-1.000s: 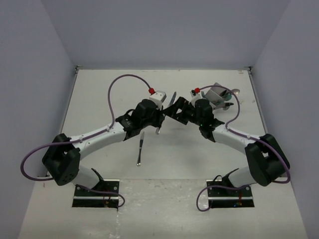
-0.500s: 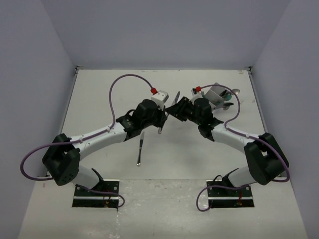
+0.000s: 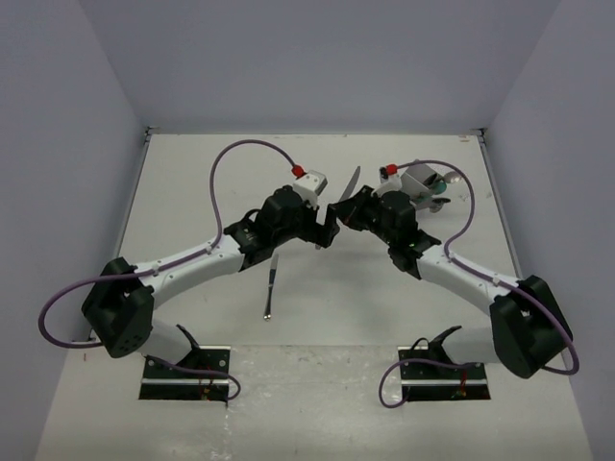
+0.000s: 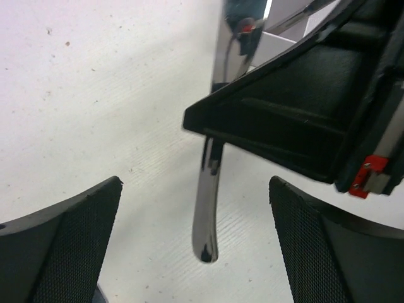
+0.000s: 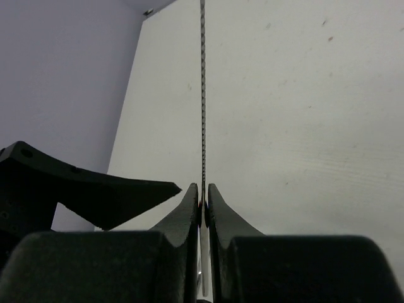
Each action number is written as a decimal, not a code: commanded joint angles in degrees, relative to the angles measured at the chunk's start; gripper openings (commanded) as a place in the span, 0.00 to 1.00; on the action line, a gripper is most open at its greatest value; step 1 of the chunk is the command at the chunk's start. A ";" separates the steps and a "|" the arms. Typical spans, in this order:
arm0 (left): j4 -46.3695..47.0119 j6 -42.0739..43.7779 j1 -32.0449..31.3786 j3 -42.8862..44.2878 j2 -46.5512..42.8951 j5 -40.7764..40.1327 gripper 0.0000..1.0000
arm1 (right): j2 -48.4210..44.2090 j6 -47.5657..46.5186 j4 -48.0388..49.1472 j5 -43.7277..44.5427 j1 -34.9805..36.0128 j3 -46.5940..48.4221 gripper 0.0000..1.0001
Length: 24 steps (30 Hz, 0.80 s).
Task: Sort the eating utensils into containers
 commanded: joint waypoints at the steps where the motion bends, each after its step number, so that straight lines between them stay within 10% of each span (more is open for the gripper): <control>1: 0.99 1.58 -0.24 1.48 -3.97 -2.87 1.00 | -7.09 -7.29 0.83 13.42 -0.41 -0.23 0.00; 6: -5.69 -1.14 0.20 -1.77 -6.53 -17.80 1.00 | -11.59 -11.44 -3.39 24.62 -7.24 0.48 0.00; 14: -10.61 -7.29 5.21 -8.98 -10.40 -15.90 1.00 | -9.94 -17.76 1.18 49.04 -12.45 0.03 0.00; 24: -16.07 -13.17 5.83 -14.60 -14.18 -17.83 1.00 | 1.66 -21.63 7.59 54.86 -14.30 3.11 0.02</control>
